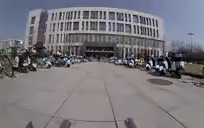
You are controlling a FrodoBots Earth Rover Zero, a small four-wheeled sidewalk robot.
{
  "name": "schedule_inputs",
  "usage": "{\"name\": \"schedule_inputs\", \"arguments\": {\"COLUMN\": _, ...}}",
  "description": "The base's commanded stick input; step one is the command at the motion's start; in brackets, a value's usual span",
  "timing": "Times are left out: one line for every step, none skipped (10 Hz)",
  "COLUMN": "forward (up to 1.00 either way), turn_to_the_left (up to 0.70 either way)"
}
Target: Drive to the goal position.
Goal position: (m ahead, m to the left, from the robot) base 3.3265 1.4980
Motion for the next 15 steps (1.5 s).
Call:
{"name": "schedule_inputs", "arguments": {"forward": 0.70, "turn_to_the_left": 0.00}}
{"name": "schedule_inputs", "arguments": {"forward": 0.70, "turn_to_the_left": 0.00}}
{"name": "schedule_inputs", "arguments": {"forward": 0.70, "turn_to_the_left": 0.00}}
{"name": "schedule_inputs", "arguments": {"forward": 0.70, "turn_to_the_left": 0.00}}
{"name": "schedule_inputs", "arguments": {"forward": 0.70, "turn_to_the_left": 0.00}}
{"name": "schedule_inputs", "arguments": {"forward": 0.70, "turn_to_the_left": 0.00}}
{"name": "schedule_inputs", "arguments": {"forward": 0.70, "turn_to_the_left": -0.13}}
{"name": "schedule_inputs", "arguments": {"forward": 0.70, "turn_to_the_left": -0.32}}
{"name": "schedule_inputs", "arguments": {"forward": 0.70, "turn_to_the_left": -0.08}}
{"name": "schedule_inputs", "arguments": {"forward": 0.70, "turn_to_the_left": 0.00}}
{"name": "schedule_inputs", "arguments": {"forward": 0.70, "turn_to_the_left": 0.00}}
{"name": "schedule_inputs", "arguments": {"forward": 0.70, "turn_to_the_left": 0.00}}
{"name": "schedule_inputs", "arguments": {"forward": 0.70, "turn_to_the_left": 0.00}}
{"name": "schedule_inputs", "arguments": {"forward": 0.79, "turn_to_the_left": 0.00}}
{"name": "schedule_inputs", "arguments": {"forward": 0.85, "turn_to_the_left": 0.00}}
